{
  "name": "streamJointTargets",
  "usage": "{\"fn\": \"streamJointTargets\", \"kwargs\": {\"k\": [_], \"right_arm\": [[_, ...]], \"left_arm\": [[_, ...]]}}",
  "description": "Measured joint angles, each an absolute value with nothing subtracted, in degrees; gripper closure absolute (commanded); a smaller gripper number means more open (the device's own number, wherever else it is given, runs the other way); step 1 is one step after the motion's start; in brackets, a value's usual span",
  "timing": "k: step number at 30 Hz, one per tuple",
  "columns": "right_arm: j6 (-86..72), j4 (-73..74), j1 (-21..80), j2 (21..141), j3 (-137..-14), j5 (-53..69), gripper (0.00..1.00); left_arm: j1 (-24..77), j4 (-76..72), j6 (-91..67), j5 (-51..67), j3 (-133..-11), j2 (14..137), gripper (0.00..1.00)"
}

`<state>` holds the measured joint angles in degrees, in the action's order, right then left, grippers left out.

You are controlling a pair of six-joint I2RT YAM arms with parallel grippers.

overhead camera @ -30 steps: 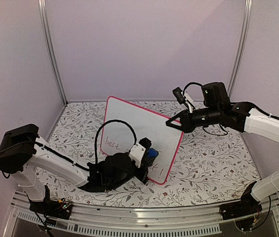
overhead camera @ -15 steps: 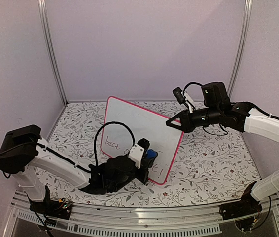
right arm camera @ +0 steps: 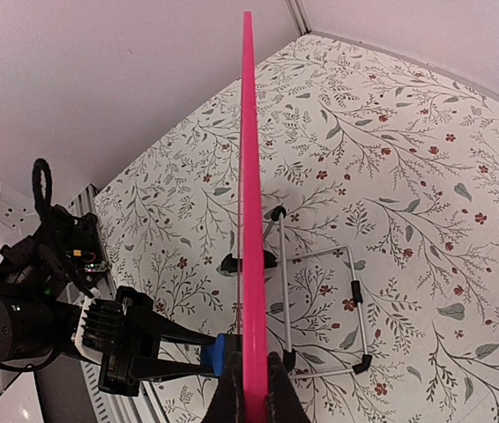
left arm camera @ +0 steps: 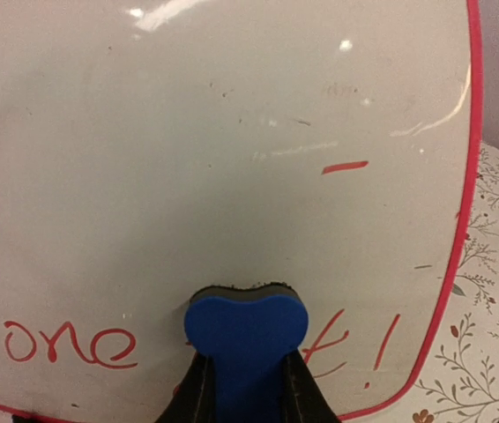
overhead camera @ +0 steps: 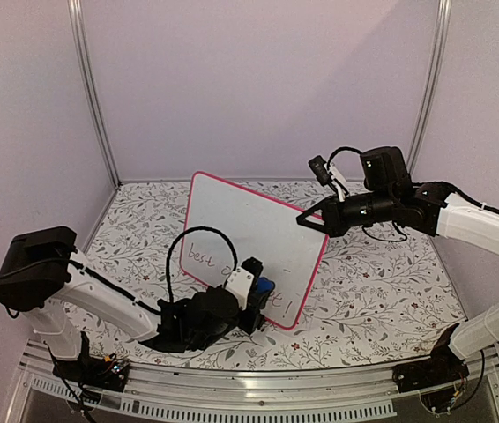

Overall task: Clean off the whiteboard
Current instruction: Erase the center of the whiteboard.

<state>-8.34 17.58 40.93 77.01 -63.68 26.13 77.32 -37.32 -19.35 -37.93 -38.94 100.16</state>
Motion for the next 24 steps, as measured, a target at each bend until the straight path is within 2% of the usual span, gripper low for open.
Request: {"fn": "streamJointTargets", "kwargs": {"k": [24], "right_arm": [[-8.27,17.54,40.91,76.99,-63.7,26.2,1.0]], "left_arm": [[77.38,-34.87,-8.19,-37.12,-46.37,100.07,0.91]]}}
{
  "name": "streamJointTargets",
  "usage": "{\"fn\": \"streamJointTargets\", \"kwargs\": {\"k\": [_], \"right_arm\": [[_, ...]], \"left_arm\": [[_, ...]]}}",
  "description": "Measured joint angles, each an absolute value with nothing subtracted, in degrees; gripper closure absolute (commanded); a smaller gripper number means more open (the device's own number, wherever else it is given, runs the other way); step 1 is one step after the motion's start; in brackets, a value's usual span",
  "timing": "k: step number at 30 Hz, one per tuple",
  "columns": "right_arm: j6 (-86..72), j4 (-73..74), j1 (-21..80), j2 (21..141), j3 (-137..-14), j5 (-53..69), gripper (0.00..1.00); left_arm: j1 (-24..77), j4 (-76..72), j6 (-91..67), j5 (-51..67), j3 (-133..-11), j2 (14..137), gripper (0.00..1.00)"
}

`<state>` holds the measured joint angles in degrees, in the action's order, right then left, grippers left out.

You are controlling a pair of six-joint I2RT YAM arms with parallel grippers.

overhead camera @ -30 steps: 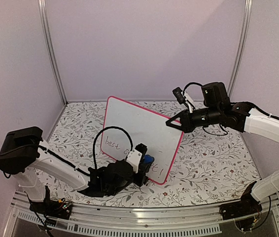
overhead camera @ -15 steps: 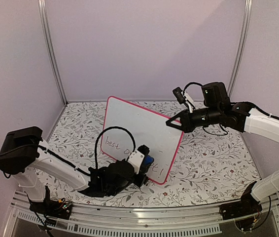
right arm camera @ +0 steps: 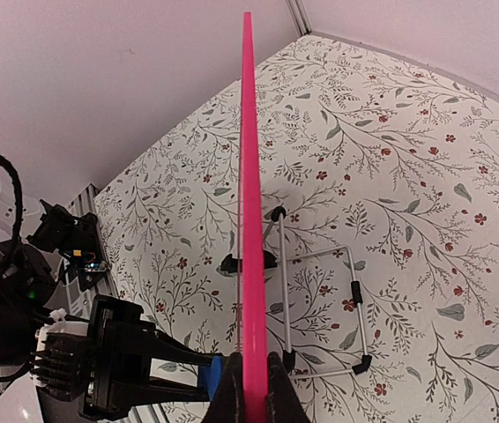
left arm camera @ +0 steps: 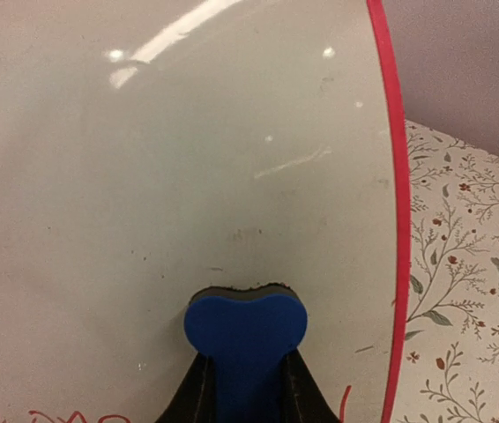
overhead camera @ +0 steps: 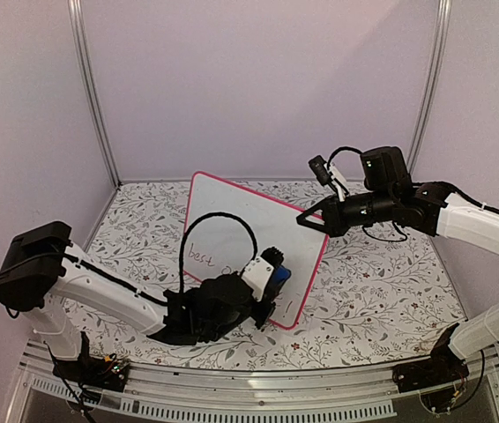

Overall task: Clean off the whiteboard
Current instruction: Erase the center of the whiteboard.

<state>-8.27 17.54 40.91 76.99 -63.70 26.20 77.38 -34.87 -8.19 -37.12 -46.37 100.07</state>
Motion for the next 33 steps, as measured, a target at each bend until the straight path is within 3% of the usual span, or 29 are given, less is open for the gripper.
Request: {"fn": "streamJointTargets", "kwargs": {"k": [33], "right_arm": [[-8.19,17.54,40.91,77.01,-63.68,26.24,1.0]], "left_arm": [[76.99,-36.23,-13.08,-36.07,-44.6,100.18,0.92]]}}
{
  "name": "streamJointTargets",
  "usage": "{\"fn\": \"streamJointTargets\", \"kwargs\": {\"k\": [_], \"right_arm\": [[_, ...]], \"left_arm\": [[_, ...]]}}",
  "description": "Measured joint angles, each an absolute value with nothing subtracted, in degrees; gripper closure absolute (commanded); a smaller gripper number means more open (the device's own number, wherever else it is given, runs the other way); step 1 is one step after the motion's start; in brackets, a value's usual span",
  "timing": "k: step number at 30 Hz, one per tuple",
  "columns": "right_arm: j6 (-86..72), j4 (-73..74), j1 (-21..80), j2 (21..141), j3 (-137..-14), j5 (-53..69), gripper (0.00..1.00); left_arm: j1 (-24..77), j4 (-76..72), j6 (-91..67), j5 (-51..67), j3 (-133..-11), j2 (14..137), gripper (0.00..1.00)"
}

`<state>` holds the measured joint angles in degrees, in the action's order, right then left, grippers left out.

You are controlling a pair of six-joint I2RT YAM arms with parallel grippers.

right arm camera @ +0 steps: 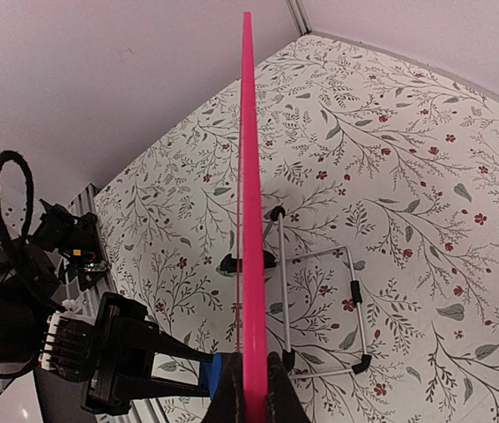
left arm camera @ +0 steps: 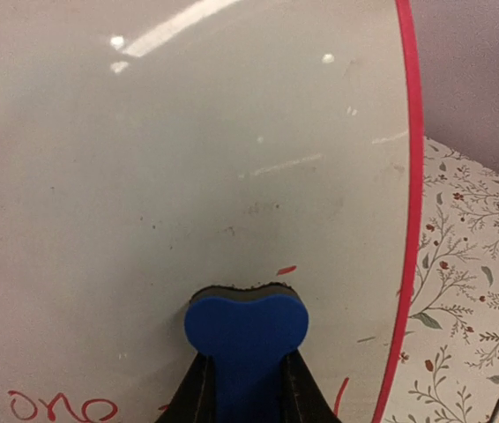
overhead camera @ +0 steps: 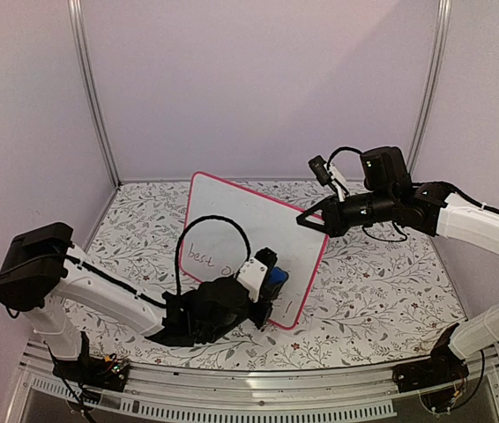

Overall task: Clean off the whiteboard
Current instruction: Erase the center of the whiteboard.

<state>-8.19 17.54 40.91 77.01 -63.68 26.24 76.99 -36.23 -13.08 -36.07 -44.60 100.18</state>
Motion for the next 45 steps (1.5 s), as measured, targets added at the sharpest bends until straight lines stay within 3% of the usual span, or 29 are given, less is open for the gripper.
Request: {"fn": "streamJointTargets", "kwargs": {"k": [45], "right_arm": [[-7.88,17.39,41.01,77.01,-63.68,26.52,1.0]], "left_arm": [[78.28,-38.39,-6.02,-40.12,-48.29,101.95,0.92]]}}
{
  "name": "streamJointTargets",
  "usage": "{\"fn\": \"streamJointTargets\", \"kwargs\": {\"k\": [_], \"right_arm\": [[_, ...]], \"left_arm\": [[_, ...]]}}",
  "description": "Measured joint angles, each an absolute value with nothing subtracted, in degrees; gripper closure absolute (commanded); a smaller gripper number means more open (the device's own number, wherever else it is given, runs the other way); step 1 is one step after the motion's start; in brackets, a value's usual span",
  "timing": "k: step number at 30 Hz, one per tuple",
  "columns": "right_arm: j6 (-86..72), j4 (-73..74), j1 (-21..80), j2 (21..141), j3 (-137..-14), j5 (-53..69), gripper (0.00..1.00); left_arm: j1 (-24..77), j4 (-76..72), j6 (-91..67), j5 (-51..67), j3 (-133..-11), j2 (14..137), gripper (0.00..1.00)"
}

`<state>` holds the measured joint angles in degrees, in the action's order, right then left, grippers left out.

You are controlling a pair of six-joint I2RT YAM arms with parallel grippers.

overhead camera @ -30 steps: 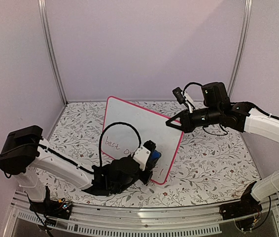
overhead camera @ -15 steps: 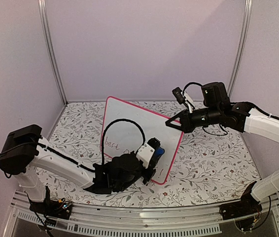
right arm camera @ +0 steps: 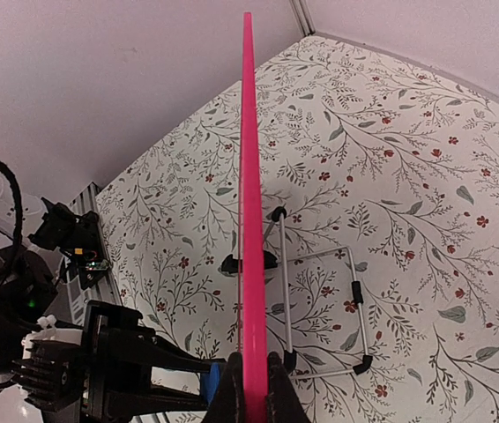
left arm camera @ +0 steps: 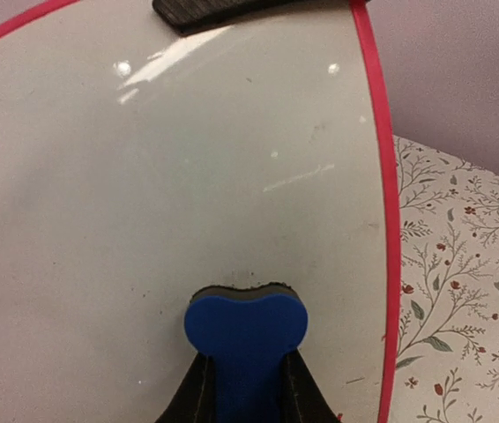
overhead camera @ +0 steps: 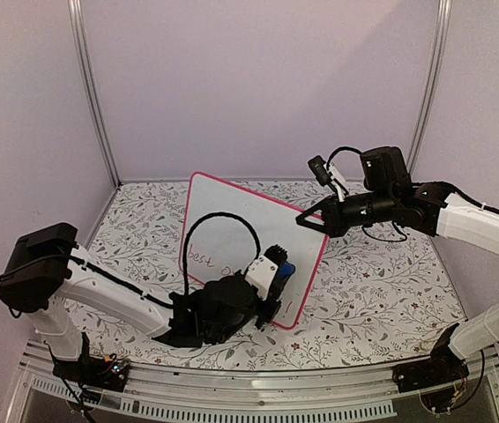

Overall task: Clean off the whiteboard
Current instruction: Erase the center of the whiteboard.

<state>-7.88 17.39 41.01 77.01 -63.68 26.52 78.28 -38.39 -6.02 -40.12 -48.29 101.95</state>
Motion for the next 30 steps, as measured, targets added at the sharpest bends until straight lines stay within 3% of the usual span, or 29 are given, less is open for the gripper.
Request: {"fn": "streamJointTargets", "kwargs": {"k": [21,30], "right_arm": [[-7.88,17.39,41.01,77.01,-63.7,26.57,1.0],[-7.73,17.37,41.08,77.01,-63.72,26.68,1.0]], "left_arm": [[80.18,-33.34,-14.46,-43.18,-40.77,101.84,0.92],[75.68,-32.27,-13.76,-42.0,-34.22,88.05,0.91]]}}
